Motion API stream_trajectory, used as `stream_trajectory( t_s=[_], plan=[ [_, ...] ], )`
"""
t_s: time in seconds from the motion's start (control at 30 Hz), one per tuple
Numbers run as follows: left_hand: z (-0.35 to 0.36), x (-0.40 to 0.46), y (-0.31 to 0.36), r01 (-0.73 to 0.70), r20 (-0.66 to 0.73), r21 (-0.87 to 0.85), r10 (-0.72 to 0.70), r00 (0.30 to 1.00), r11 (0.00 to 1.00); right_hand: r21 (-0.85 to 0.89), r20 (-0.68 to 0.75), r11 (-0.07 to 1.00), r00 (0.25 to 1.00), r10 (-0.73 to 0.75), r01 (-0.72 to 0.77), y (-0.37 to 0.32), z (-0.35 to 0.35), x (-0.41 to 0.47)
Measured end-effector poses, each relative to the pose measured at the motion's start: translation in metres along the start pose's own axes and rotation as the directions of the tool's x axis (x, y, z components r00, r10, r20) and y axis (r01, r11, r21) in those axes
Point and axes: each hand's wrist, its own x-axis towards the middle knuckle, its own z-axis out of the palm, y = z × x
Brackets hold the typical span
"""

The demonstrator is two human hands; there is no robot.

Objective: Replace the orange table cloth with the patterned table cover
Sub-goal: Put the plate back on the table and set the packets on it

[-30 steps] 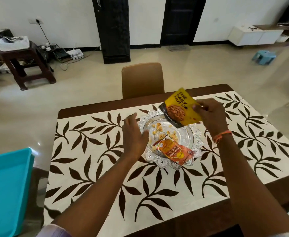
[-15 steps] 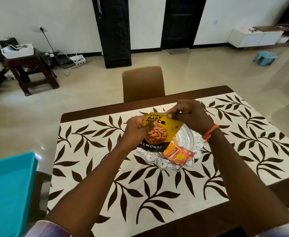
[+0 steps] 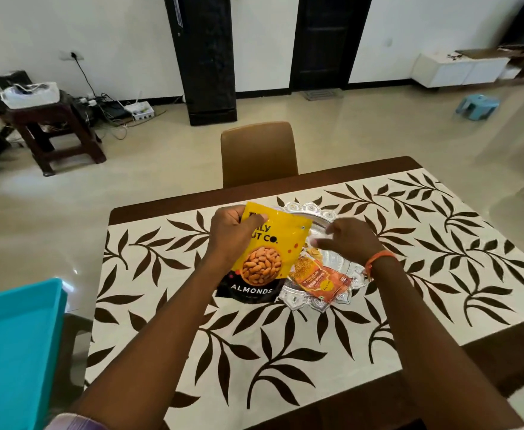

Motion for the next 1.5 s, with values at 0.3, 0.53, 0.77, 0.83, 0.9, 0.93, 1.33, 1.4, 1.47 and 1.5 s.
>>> stream_trajectory(
  t_s=[0.3, 0.53, 0.77, 0.83, 0.9, 0.93, 1.33, 1.4, 1.47, 1.5],
  plan=[
    [-0.003, -0.012, -0.021, 0.068, -0.041, 0.12, -0.064, 0.997, 0.99, -0.242, 0.104, 0.899, 0.912, 0.398, -0.365, 0.045, 0.063, -0.044],
    [-0.004, -0.016, -0.015, 0.05, -0.058, 0.195, -0.039, 0.998, 0.979, 0.084, 0.012, 0.939, 0.942, 0.334, -0.334, 0.04, 0.042, -0.023],
    [-0.014, -0.01, -0.009, 0.026, -0.122, 0.259, 0.006, 0.993, 0.966, 0.285, -0.107, 0.958, 0.994, 0.025, 0.006, 0.005, 0.001, -0.022],
    [-0.015, -0.01, -0.004, 0.014, -0.16, 0.274, 0.031, 0.987, 0.962, 0.301, -0.164, 0.945, 0.983, -0.079, 0.126, -0.013, -0.012, -0.022],
    [-0.016, -0.008, -0.001, 0.003, -0.173, 0.257, 0.043, 0.984, 0.966, 0.32, -0.145, 0.918, 0.969, -0.198, 0.235, -0.03, -0.021, -0.019],
    [-0.016, -0.006, -0.001, 0.002, -0.16, 0.247, 0.039, 0.986, 0.969, 0.32, -0.119, 0.903, 0.958, -0.263, 0.287, -0.039, -0.026, -0.019],
    [-0.031, -0.011, 0.019, 0.049, 0.199, 0.0, -0.048, 0.979, 0.999, 0.456, -0.312, 0.735, 0.864, -0.396, 0.502, -0.118, -0.003, 0.02],
    [-0.034, -0.009, 0.013, 0.036, 0.152, 0.017, -0.038, 0.988, 0.999, 0.451, -0.331, 0.728, 0.854, -0.401, 0.517, -0.122, 0.004, 0.022],
    [-0.039, -0.005, 0.005, 0.023, 0.053, 0.099, -0.028, 0.998, 0.995, 0.41, -0.351, 0.746, 0.846, -0.402, 0.525, -0.114, 0.011, 0.025],
    [-0.043, -0.003, 0.001, 0.036, 0.001, 0.128, -0.036, 0.999, 0.991, 0.394, -0.362, 0.766, 0.852, -0.378, 0.508, -0.104, 0.013, 0.027]
  ],
)
